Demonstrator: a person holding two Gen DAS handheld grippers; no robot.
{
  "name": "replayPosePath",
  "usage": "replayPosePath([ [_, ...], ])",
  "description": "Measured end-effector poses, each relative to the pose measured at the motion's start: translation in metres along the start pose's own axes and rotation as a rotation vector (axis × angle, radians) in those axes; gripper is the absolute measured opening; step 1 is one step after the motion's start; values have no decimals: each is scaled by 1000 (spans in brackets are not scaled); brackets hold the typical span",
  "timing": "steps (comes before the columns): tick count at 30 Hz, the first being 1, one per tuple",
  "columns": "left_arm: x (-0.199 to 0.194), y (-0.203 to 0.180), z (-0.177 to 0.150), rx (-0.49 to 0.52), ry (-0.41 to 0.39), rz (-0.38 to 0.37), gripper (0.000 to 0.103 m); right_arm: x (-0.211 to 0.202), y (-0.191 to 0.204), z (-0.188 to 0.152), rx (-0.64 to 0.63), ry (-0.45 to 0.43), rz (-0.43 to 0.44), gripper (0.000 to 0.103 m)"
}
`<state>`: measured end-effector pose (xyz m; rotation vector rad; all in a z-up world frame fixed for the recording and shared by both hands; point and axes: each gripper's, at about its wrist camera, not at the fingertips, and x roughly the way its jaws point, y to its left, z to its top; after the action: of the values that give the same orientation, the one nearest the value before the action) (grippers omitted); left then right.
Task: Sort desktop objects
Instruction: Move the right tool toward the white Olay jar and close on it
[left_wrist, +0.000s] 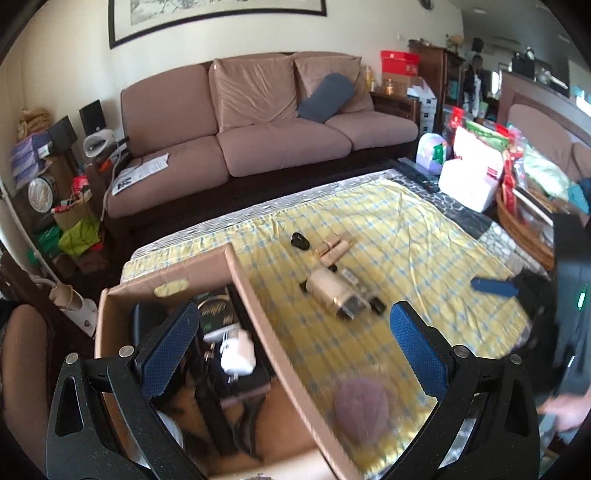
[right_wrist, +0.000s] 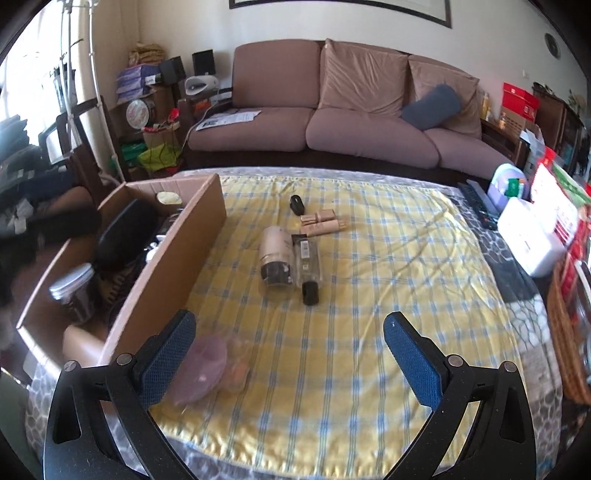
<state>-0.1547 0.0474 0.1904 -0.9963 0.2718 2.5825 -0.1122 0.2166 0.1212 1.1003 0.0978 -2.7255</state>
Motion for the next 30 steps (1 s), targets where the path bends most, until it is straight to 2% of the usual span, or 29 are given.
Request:
replayPosePath([
  [8,76,16,31,-53,75,-40,103,65,-1,12,2,28,30,98],
  [13,106,18,37,-49,83,-31,103,105,-5,15,23,65,69,84],
  [17,122,18,39,-44,93,-41,103,126,-4,15,21,85,77,80],
  [21,136,17,41,-22,107,-35,102,138,-3,16,19,89,86,67],
  [29,146,23,39,-34,134,-25,98,148,3,14,-38,90,70,66],
  [30,147,23,39,-33,139,-21,97,149,6,14,-60,91,55,60],
])
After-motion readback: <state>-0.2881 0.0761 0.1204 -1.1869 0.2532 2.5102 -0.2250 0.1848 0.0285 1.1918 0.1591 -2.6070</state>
